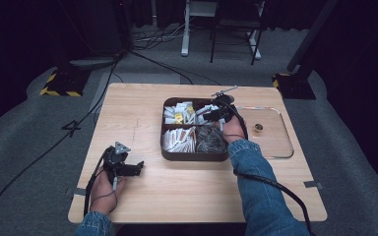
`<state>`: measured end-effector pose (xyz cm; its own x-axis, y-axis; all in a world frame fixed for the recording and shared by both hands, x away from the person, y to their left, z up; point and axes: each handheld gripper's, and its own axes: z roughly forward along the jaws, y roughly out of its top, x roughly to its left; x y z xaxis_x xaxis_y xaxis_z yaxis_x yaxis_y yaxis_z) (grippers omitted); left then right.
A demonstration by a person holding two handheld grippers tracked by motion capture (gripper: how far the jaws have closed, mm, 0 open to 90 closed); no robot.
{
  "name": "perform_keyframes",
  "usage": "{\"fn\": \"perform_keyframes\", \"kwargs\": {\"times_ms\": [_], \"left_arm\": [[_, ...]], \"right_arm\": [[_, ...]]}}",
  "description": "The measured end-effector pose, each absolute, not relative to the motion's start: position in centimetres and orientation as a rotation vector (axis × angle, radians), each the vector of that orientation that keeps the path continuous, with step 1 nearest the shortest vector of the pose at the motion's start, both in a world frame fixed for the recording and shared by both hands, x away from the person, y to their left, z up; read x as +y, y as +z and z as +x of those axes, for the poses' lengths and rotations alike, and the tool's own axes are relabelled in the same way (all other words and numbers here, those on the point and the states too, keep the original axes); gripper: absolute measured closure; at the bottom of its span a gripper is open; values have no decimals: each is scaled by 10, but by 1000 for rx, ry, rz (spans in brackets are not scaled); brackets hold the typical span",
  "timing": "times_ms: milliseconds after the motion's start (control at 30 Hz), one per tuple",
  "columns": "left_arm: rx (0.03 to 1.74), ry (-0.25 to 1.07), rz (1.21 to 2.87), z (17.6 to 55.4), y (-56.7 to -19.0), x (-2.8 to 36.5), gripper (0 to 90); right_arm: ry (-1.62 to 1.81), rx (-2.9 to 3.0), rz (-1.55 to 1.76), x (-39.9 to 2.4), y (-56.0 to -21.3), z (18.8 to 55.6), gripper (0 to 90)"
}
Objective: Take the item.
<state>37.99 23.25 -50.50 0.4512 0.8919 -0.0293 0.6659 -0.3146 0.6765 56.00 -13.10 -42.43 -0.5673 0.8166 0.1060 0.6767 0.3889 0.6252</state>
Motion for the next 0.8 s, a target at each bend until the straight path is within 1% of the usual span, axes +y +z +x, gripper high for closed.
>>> {"fn": "perform_keyframes", "kwargs": {"times_ms": [300, 567, 700, 800], "left_arm": [[1296, 471, 2081, 380, -505, 232, 60], [1296, 471, 2081, 380, -505, 232, 60], [1296, 470, 2083, 380, -505, 232, 60], [1296, 470, 2082, 380, -505, 232, 60]], "right_arm": [[938, 2446, 1360, -127, -436, 561, 525], [948, 2436, 1377, -123, -438, 562, 506], [997, 2420, 1395, -123, -436, 563, 523], [1002, 2410, 1403, -122, -435, 562, 563]]}}
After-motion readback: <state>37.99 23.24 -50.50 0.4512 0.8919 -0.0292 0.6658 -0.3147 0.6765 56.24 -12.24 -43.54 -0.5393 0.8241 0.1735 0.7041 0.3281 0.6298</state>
